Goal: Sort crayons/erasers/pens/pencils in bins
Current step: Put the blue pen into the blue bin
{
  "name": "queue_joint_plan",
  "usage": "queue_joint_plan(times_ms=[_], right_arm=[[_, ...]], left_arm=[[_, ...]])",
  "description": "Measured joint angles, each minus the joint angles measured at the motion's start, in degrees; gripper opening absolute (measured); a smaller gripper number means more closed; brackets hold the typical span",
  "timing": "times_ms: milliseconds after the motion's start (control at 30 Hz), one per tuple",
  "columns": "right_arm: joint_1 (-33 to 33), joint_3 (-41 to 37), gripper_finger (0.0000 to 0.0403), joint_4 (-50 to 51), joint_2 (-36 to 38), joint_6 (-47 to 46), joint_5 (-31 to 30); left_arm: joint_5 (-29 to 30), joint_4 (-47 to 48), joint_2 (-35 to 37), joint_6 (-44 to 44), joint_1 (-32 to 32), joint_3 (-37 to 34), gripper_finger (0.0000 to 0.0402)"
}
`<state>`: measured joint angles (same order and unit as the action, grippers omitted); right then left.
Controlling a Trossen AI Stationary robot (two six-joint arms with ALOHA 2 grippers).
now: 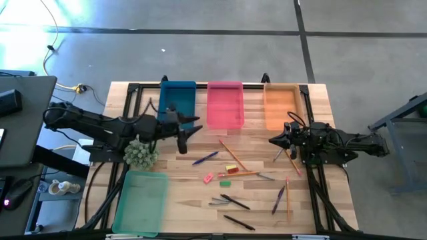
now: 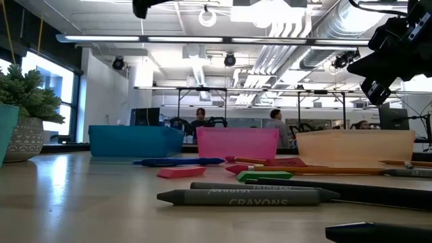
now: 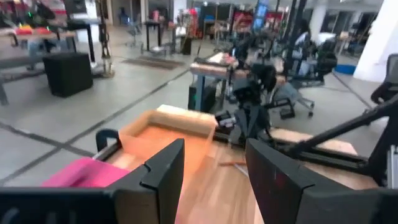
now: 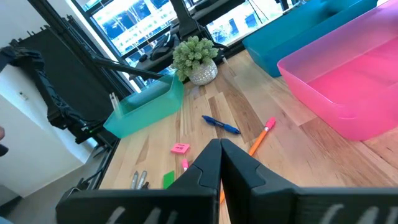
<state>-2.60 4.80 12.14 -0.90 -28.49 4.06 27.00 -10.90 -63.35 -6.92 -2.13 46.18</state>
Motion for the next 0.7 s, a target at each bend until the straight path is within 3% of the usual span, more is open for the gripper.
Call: queue_joint_plan(times_ms=[367,700], right_arm=[[0.01,-0.01,0.0000,0.00,0.02,0.02,0.02],[0.01,0.00,0.0000,0.00,-0.05,0.00,0.02]], left_arm=[[-3.21,33.73,-10.88,-15.51,0.33,13.64,0.0160],[-17.31,42.20,-22.10,-28.02,0.73,18.74,0.0160]])
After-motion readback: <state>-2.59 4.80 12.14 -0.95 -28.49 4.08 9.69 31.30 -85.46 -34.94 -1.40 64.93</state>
